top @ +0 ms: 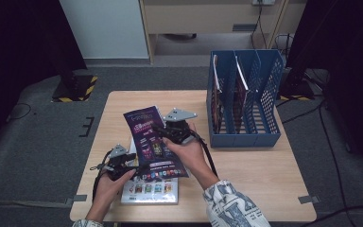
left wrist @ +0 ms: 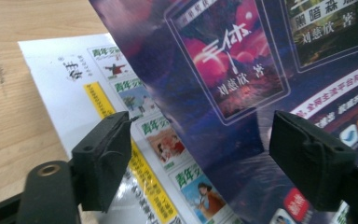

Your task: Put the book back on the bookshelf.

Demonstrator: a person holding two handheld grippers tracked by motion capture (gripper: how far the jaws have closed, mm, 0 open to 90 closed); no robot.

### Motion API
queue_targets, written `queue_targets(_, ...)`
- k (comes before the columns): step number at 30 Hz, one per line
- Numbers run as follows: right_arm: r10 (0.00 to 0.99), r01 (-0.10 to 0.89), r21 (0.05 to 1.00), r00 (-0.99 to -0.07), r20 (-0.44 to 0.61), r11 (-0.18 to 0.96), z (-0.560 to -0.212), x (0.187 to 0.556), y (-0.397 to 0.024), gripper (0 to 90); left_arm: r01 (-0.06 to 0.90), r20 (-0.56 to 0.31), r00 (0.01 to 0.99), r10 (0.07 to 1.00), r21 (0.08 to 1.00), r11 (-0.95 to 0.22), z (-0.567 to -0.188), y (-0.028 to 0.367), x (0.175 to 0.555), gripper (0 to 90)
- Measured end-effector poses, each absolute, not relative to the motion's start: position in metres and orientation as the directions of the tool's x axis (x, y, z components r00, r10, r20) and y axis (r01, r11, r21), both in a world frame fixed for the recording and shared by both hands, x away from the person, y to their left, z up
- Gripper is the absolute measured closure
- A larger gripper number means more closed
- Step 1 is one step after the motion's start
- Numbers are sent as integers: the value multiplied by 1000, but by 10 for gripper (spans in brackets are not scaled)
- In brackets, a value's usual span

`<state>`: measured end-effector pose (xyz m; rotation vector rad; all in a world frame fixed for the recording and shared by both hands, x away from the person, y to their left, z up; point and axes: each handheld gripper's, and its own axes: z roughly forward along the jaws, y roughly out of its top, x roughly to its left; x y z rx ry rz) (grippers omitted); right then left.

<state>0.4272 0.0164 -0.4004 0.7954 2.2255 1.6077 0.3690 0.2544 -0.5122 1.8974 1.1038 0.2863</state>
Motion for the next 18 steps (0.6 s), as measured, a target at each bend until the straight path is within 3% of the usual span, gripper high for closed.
queue_targets(8, 557, 231, 951, -827, 80, 207, -393, 425, 18, 822, 592, -270, 586, 764, 787, -176, -515, 257, 377, 289)
queue_targets(18, 539, 220, 956, -839, 82, 197, -393, 422, 20, 823, 596, -286, 601, 746, 783, -179, -513, 256, 377, 444)
